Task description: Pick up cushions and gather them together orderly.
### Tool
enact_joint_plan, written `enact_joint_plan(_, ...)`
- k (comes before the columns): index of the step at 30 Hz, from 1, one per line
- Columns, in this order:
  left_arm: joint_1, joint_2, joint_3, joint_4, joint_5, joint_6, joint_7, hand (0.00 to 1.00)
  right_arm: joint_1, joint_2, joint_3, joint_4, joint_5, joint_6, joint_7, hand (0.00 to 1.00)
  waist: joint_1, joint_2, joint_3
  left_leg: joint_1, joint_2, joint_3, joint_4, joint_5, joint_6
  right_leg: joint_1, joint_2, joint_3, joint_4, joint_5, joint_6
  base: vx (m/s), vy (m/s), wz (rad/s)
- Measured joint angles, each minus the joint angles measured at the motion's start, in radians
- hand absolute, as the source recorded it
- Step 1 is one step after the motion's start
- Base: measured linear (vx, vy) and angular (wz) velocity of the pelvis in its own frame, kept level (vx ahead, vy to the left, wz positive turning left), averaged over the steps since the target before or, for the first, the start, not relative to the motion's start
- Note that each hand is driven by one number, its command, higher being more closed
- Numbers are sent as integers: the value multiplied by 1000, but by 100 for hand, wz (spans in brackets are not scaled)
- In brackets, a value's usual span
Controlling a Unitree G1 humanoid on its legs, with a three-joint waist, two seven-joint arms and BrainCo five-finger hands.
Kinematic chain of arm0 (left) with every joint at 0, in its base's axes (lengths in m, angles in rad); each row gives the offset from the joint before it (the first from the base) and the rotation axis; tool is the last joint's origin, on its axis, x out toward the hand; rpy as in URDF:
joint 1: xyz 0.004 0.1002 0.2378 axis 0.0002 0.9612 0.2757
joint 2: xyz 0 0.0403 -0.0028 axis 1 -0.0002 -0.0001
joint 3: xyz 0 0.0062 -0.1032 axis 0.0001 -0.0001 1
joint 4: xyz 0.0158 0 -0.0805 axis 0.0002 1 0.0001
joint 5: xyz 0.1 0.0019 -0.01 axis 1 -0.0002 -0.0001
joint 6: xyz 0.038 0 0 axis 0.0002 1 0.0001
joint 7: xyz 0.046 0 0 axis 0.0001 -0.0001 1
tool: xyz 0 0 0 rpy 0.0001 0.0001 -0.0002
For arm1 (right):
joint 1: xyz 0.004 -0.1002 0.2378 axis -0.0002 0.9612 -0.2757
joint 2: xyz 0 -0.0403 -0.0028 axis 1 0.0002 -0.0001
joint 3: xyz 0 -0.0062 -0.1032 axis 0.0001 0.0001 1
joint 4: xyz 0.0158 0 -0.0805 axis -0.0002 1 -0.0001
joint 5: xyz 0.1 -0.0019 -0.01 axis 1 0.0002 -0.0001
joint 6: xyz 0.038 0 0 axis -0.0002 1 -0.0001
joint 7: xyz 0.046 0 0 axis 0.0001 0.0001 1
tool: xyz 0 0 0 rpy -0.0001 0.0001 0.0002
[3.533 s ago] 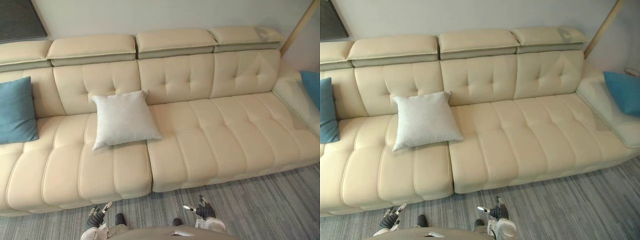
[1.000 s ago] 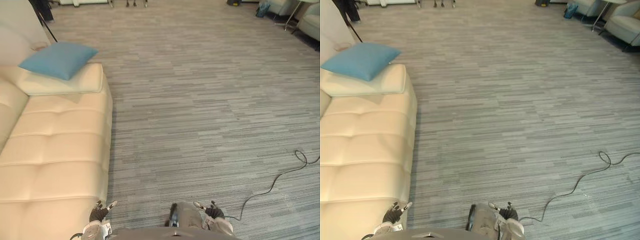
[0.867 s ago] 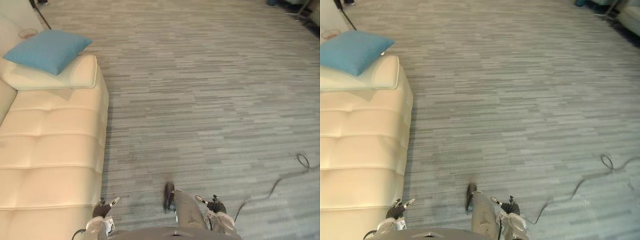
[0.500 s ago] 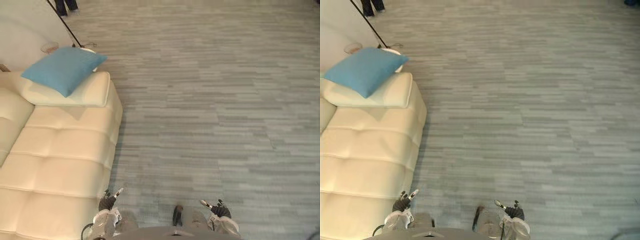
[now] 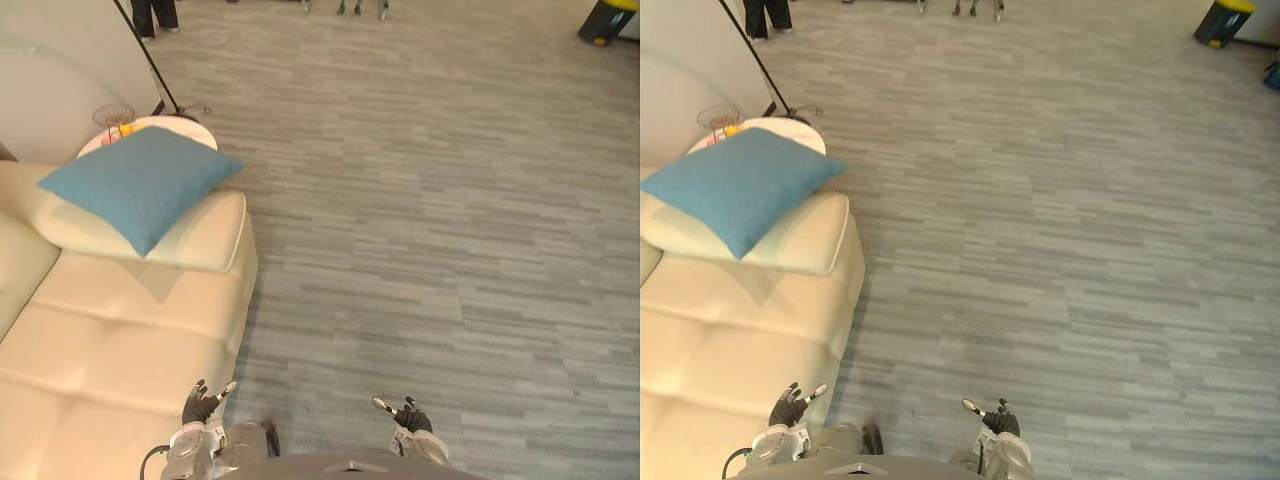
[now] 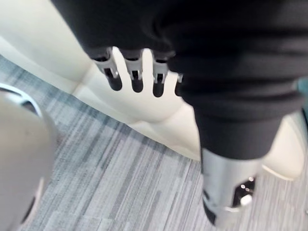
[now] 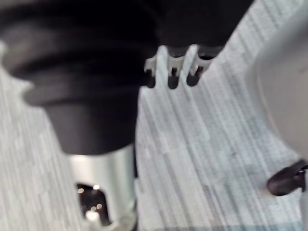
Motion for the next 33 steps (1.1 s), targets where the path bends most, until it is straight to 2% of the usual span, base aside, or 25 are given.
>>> enact_joint_plan(1,2,1,-5,1,0,1,0,0,0,-3,0,-1,0,-1,0,0,-2,0,0,49,-1,-6,-35,-3,-3,-35,-14,-50,56,-15,-33,265,-1,9)
enact_joint_plan(2,6,1,-14,4,0,1,0,0,-2,-9,-1,5,0,-8,0,0,-1,0,1,120,-1,-8,-90,-3,-5,-63,-25,-113,68,-60,-98,299,-23,7)
enact_joint_plan(4,9,0,-18,6,-2,1,0,0,-1,-17,-1,7,0,-11,0,0,-10,0,1,180,2,-17,-147,-1,-12,-117,-18,-188,-33,-126,-123,255,-68,14)
enact_joint_plan(5,7,-1,-18,11,-3,0,0,0,-2,-21,-2,7,0,-11,0,0,-16,2,0,187,5,-25,-156,-5,-18,-133,-9,-200,-89,-136,-125,242,-159,33)
enact_joint_plan(6,-5,-2,-15,12,-2,0,0,0,-3,-26,-7,6,1,-12,1,0,-28,2,1,194,12,-49,-163,-18,-40,-170,23,-198,-249,-143,-134,333,-248,38)
enact_joint_plan(7,-5,-5,-14,14,-2,1,0,0,-3,-35,-13,14,2,-9,1,0,-27,7,4,201,24,-65,-171,-29,-60,-189,64,-173,-422,-123,-141,240,-190,39)
enact_joint_plan(8,-5,-6,-14,15,-2,1,0,0,-5,-40,-14,17,2,-8,1,0,-28,11,7,206,32,-72,-174,-34,-68,-191,85,-155,-509,-97,-143,331,-287,61)
enact_joint_plan(9,-5,-7,-8,19,-1,0,0,0,13,-41,-30,25,16,-9,2,0,-35,12,12,217,36,-122,-193,-49,-97,-169,120,-82,-733,63,-134,274,-247,65)
enact_joint_plan(10,-3,-6,0,23,-1,0,0,0,14,-42,-44,31,20,-9,1,0,-39,15,14,229,37,-149,-202,-53,-107,-151,128,-73,-749,126,-134,429,-348,73)
enact_joint_plan(11,-5,-27,21,41,-1,1,0,0,9,-59,-60,46,28,-8,0,0,-42,45,14,255,59,-190,-230,-52,-102,-130,158,-84,-740,98,-139,224,-168,34)
enact_joint_plan(12,0,-39,31,43,-1,1,-1,0,7,-68,-60,44,28,-7,-1,0,-35,59,15,257,62,-212,-232,-45,-102,-139,167,-83,-713,72,-150,347,-231,27)
enact_joint_plan(13,1,-58,61,41,0,-3,-1,0,6,-65,-62,42,32,-9,0,0,-26,68,23,261,64,-258,-222,-24,-118,-171,163,-92,-610,-4,-167,323,-230,15)
enact_joint_plan(15,16,-69,85,40,0,-3,1,0,3,-62,-62,42,31,-10,0,0,-25,78,14,271,75,-292,-184,-9,-127,-153,152,-127,-537,-81,-171,357,-244,44)
enact_joint_plan(16,17,-72,85,39,0,-3,-1,0,6,-63,-60,41,32,-10,0,0,-28,78,14,242,82,-315,-103,-9,-128,-120,143,-156,-537,-109,-173,311,-186,95)
enact_joint_plan(18,14,-75,105,10,0,-4,-1,0,13,-65,-43,38,30,-10,0,0,-36,72,18,119,89,-349,162,18,-181,-56,120,-212,-560,-124,-182,266,-161,93)
enact_joint_plan(19,14,-76,117,-2,-2,-6,0,0,19,-69,-35,34,28,-9,0,0,-27,68,21,32,112,-339,336,64,-238,-15,118,-241,-588,-126,-189,302,-90,55)
enact_joint_plan(20,23,-77,122,-12,-2,-7,0,0,18,-78,-12,36,26,-8,0,0,-9,74,22,-50,152,-277,501,79,-227,37,121,-262,-623,-130,-196,355,-61,44)
enact_joint_plan(21,29,-75,121,-14,-7,-8,-1,0,15,-77,-8,38,21,-9,0,0,-7,74,22,-93,178,-202,551,59,-195,84,118,-278,-662,-127,-194,354,-22,23)
enact_joint_plan(22,34,-72,120,-14,-7,-8,-2,0,15,-75,-8,39,20,-8,0,0,-3,73,23,-102,181,-167,546,51,-182,104,113,-282,-680,-124,-190,269,26,19)
enact_joint_plan(23,33,-65,101,-13,-7,-8,-2,0,11,-76,-9,46,14,-6,-1,0,4,72,23,-122,177,-88,470,23,-163,147,101,-286,-728,-112,-173,257,78,15)
enact_joint_plan(25,31,-58,82,-9,-6,-7,-2,0,7,-75,-8,46,12,-7,0,0,-2,74,22,-132,155,-27,266,19,-153,176,85,-304,-759,-101,-154,259,132,23)
enact_joint_plan(26,29,-59,59,-2,0,-7,-1,0,0,-83,-11,43,12,-6,-1,0,-3,91,17,-133,133,25,4,141,-93,187,94,-319,-771,-98,-134,269,179,33)
enact_joint_plan(27,25,-51,55,4,0,-7,-5,0,-2,-80,-13,48,12,-2,-1,0,2,81,15,-123,114,31,-16,145,-88,192,83,-316,-778,-99,-125,265,168,57)
enact_joint_plan(29,14,-15,36,11,2,-6,-5,0,9,-41,-8,43,10,2,0,0,4,17,3,-87,26,33,-170,215,-59,204,51,-328,-864,-52,-140,223,146,62)
enact_joint_plan(33,6,2,26,21,1,0,-8,0,-18,-15,0,46,6,10,1,0,11,1,15,-40,-13,21,-192,214,-46,265,28,-307,-881,-20,-123,161,80,25)
